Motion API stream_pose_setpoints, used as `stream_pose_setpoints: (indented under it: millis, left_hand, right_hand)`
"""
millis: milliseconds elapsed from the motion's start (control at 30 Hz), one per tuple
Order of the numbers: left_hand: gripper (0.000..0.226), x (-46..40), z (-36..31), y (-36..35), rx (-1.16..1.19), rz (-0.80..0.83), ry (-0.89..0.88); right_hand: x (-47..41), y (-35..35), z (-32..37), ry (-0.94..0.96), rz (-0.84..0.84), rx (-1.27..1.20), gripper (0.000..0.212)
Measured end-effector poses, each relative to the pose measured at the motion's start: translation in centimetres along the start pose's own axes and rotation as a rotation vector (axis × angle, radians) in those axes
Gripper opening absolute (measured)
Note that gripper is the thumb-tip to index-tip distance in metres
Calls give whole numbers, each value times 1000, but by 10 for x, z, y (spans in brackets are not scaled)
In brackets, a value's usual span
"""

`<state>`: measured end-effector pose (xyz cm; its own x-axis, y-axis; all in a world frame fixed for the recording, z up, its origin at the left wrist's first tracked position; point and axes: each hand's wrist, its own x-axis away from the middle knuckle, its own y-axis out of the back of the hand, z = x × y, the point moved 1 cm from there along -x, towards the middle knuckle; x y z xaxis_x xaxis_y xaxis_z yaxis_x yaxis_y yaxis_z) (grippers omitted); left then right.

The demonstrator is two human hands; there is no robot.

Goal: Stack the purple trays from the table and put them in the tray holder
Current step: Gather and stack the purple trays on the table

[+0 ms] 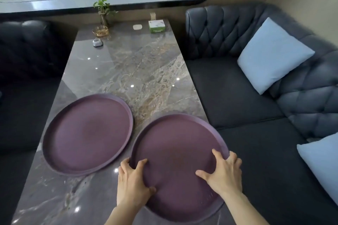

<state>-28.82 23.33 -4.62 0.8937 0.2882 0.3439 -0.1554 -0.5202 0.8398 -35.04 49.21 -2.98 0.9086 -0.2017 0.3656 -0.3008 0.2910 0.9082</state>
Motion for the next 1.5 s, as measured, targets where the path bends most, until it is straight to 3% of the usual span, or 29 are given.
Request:
stream_pose_setpoints:
  millis: [267, 533, 733, 833, 933, 1033, 1200, 1333, 1500]
  left_hand:
    - [85, -13, -5, -11, -103, -21, 82]
    - [122, -13, -13, -23, -90, 47, 144]
    - [122, -11, -9, -23, -126, 73, 106]
    - [110, -10, 3, -12, -145, 145, 37]
    - [75, -10, 24, 12, -89, 155, -17]
    - [42, -16, 53, 43, 14, -19, 3]
    - [24, -43, 114, 102, 205, -310, 127]
    - [41, -78, 173, 137, 273, -388, 189]
    - [74, -110, 229, 163, 439, -373, 339]
  right_hand:
    - [-21, -16, 5, 20, 7, 84, 112]
    - [-21, -18, 15, 18, 69, 177, 107]
    - [-18, -18, 19, 26, 113, 243, 105]
    - [-13, -16, 22, 22, 143, 295, 102]
    - [-4, -14, 36, 38, 79, 346, 90]
    - [8, -17, 70, 108, -4, 277, 70]
    - [21, -27, 160, 250, -46, -41, 47]
    - [21, -40, 240, 333, -50, -214, 40]
    - [6, -65, 305, 291, 6, -323, 64]
